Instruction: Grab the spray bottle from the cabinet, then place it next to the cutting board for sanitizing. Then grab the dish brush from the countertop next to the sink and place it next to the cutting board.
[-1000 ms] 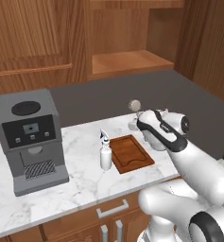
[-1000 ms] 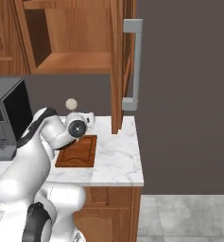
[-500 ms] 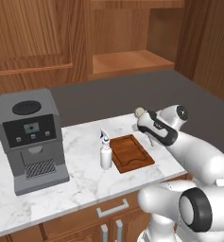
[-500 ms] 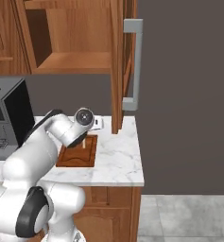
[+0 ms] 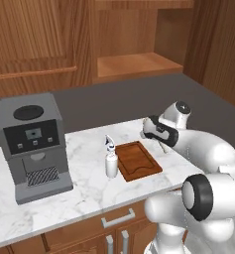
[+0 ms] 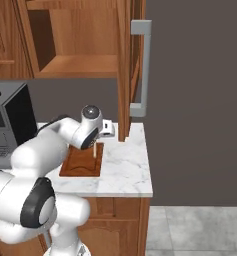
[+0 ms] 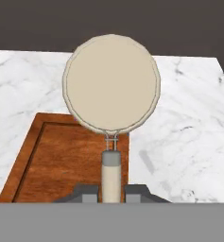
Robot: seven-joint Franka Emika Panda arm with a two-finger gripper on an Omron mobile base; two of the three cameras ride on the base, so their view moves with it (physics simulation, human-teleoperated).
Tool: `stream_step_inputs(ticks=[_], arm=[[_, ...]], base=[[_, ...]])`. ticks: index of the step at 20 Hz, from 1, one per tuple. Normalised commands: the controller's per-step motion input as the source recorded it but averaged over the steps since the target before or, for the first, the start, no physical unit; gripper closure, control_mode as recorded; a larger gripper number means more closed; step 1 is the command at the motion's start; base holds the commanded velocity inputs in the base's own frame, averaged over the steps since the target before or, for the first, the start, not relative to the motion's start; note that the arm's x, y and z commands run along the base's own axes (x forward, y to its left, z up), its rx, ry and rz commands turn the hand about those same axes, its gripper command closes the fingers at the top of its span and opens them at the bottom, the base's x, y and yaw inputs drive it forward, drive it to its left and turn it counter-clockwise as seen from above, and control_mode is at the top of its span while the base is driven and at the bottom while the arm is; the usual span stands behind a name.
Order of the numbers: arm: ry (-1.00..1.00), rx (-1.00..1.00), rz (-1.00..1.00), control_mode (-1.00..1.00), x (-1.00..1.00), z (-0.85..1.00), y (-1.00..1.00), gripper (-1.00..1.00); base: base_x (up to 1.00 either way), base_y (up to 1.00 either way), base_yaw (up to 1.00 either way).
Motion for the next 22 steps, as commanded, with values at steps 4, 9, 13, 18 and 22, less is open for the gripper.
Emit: stream_step_inputs(ticks=[4,9,13,18,22], arm=[[0.19,-0.08,-0.02,-1.0,0.14,-0.47,-0.38,1.0],[0.11,-0.05,-0.02,-1.0,0.16,-0.36,-0.21,1.0],[0.04,-0.02,0.0,-1.0,0.28,-0.34,-0.18,1.0],[0.04,0.0,0.0,-1.0,0.14,-0.42,-0.38,1.0],[0.07,0.0,0.0,-1.0,0.1,-0.46,-0.23,1.0]], base=[[0.0,0.0,0.0],[0.0,0.0,0.0],[0.0,0.0,0.0],[0.0,0.0,0.0],[0.0,0.0,0.0]])
